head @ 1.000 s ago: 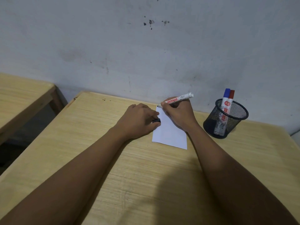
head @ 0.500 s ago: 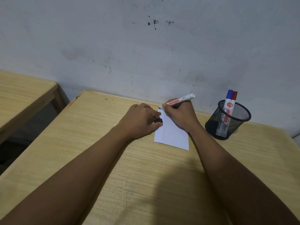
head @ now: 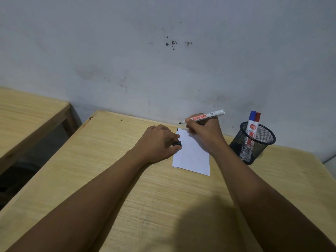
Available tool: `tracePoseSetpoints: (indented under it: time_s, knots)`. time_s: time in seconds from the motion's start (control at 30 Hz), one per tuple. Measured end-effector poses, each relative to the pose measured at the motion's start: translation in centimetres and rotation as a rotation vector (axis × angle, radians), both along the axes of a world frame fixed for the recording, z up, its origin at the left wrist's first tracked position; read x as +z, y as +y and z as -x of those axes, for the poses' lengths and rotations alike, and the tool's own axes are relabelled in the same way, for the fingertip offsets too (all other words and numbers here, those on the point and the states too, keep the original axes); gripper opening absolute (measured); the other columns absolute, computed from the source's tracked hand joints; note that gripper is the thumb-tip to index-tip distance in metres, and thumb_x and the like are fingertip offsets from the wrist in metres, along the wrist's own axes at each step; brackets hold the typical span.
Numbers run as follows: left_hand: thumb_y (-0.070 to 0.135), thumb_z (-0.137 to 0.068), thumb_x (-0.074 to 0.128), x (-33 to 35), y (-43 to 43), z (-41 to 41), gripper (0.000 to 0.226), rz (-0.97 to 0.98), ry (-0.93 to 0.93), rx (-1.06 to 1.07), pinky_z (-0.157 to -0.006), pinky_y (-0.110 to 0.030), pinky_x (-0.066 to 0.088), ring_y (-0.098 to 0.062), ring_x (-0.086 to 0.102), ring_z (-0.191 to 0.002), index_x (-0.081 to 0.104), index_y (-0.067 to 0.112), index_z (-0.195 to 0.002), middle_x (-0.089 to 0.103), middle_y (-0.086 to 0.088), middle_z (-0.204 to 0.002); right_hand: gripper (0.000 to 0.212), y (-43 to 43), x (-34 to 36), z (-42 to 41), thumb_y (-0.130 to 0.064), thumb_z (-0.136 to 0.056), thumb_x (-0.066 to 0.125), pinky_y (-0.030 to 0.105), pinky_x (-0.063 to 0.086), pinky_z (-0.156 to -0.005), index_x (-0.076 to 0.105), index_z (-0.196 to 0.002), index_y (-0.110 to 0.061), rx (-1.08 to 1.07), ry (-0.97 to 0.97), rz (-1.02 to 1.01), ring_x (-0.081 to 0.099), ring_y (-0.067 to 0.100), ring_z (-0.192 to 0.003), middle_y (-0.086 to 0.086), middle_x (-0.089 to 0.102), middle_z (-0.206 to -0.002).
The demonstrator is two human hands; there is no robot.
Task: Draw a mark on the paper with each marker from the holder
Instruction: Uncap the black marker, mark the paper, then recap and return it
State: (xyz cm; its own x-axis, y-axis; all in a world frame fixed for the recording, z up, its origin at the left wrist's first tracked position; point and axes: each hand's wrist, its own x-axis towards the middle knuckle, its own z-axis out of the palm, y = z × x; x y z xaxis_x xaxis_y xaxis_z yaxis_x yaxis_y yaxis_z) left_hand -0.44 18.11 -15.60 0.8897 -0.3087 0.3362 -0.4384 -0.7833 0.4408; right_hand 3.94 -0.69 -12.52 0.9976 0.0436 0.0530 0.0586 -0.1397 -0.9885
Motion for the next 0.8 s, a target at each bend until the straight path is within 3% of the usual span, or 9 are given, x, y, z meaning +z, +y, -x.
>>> tracePoseSetpoints:
  time_s: [0.1,0.27,0.33,0.43,0.53,0.6,0.8]
  knots:
    - [0.045,-0.082,0.065,0.5,-0.1,0.3,0.023,0.001,0.038,0.007,-0.093,-0.039,0.048,-0.013,0.061,-0.106,0.077,0.029,-0.094,0.073,0.016,-0.115,0.004,-0.4,3.5,1.5,-0.012,-0.089,0.077,0.031,0.058,-0.066,0.075,-0.09,-0.009,-0.01,-0.08,-0.057,0.066,0.018,-0.065,0.01,0.072,-0.077]
    - [0.046,-0.079,0.059,2.3,-1.0,1.6,0.024,-0.019,0.085,0.066,-0.093,-0.038,0.046,-0.011,0.063,-0.109,0.077,0.032,-0.089,0.071,0.013,-0.119,0.002,-2.8,9.4,4.5,-0.011,-0.09,0.075,0.028,0.059,-0.062,0.074,-0.092,-0.01,0.002,-0.23,0.05,0.07,0.014,-0.065,0.011,0.075,-0.083]
    - [0.048,-0.079,0.061,3.7,-1.6,2.5,0.023,0.066,0.047,0.102,-0.095,-0.037,0.047,-0.009,0.063,-0.107,0.076,0.034,-0.089,0.07,0.013,-0.117,0.003,-4.0,10.8,6.0,-0.009,-0.089,0.075,0.03,0.059,-0.063,0.074,-0.093,-0.01,0.003,-0.242,0.037,0.07,0.017,-0.067,0.013,0.075,-0.085]
    - [0.037,-0.086,0.071,7.3,-2.7,4.1,0.012,0.207,0.019,0.071,-0.081,-0.032,0.052,-0.007,0.064,-0.087,0.076,0.03,-0.093,0.069,0.015,-0.097,0.012,-5.6,12.4,8.6,-0.008,-0.089,0.076,0.032,0.058,-0.064,0.072,-0.1,-0.007,-0.009,-0.236,0.021,0.07,0.018,-0.068,0.019,0.076,-0.091]
    - [0.032,-0.085,0.074,11.7,-4.5,5.9,0.011,0.348,-0.018,0.041,-0.068,-0.02,0.047,-0.002,0.064,-0.076,0.077,0.027,-0.095,0.071,0.017,-0.089,0.011,-6.8,14.0,11.2,-0.011,-0.088,0.077,0.032,0.057,-0.064,0.074,-0.097,-0.006,-0.031,-0.261,-0.008,0.07,0.019,-0.07,0.021,0.077,-0.093]
    - [0.031,-0.084,0.076,14.4,-5.6,7.1,0.012,0.399,-0.077,0.021,-0.065,-0.014,0.046,-0.003,0.066,-0.075,0.078,0.027,-0.094,0.074,0.015,-0.091,0.009,-7.3,15.2,12.9,-0.012,-0.088,0.077,0.034,0.056,-0.066,0.075,-0.094,-0.005,-0.042,-0.288,-0.028,0.069,0.019,-0.07,0.021,0.077,-0.092]
    - [0.034,-0.083,0.076,19.8,-8.6,10.0,0.019,0.457,-0.179,-0.039,-0.066,-0.017,0.047,-0.008,0.068,-0.08,0.079,0.023,-0.099,0.076,0.011,-0.092,0.014,-9.4,19.1,16.9,-0.015,-0.09,0.075,0.03,0.057,-0.066,0.075,-0.098,-0.003,-0.065,-0.372,-0.009,0.07,0.015,-0.07,0.015,0.078,-0.09]
